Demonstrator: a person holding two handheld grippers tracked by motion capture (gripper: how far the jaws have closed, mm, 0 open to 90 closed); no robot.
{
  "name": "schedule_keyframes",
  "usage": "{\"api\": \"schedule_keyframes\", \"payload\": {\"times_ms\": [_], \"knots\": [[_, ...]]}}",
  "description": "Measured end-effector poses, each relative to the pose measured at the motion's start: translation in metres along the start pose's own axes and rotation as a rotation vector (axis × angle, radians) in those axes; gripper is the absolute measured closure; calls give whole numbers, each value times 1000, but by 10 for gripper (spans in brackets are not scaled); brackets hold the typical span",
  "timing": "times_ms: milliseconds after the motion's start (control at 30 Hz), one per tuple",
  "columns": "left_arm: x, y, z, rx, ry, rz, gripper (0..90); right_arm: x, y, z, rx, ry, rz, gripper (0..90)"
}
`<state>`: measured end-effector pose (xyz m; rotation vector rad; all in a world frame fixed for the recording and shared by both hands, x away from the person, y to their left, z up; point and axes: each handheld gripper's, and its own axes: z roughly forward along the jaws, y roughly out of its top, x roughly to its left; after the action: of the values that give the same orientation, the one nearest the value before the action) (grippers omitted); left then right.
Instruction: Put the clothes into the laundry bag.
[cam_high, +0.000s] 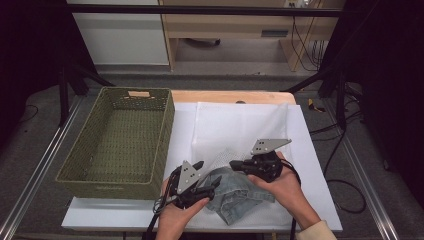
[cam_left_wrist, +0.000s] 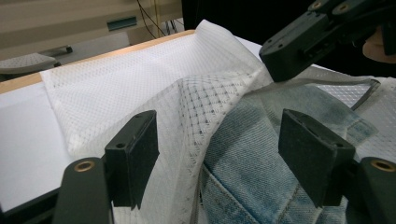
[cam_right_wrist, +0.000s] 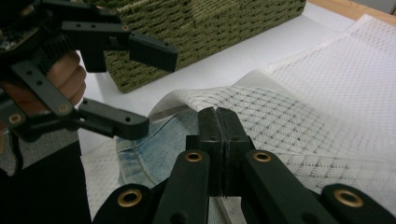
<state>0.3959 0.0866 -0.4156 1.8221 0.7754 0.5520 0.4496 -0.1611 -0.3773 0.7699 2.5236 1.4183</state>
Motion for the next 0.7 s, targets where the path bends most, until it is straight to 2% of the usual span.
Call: {"api": "schedule_keyframes", "payload": {"times_ms": [167, 367, 600, 700], "knots": [[3, -1, -6, -14, 2, -14, 328, 3, -7, -1, -3, 11, 8, 900], [3, -2, -13, -13, -3, -20, 425, 6, -12, -1, -14, 31, 20, 900], [-3, -6, -18, -5, -29, -16, 565, 6, -21, 4, -5, 42, 31, 900], [-6, -8, -20, 3, -52, -22, 635, 6, -24, 7, -2, 43, 35, 900]]}}
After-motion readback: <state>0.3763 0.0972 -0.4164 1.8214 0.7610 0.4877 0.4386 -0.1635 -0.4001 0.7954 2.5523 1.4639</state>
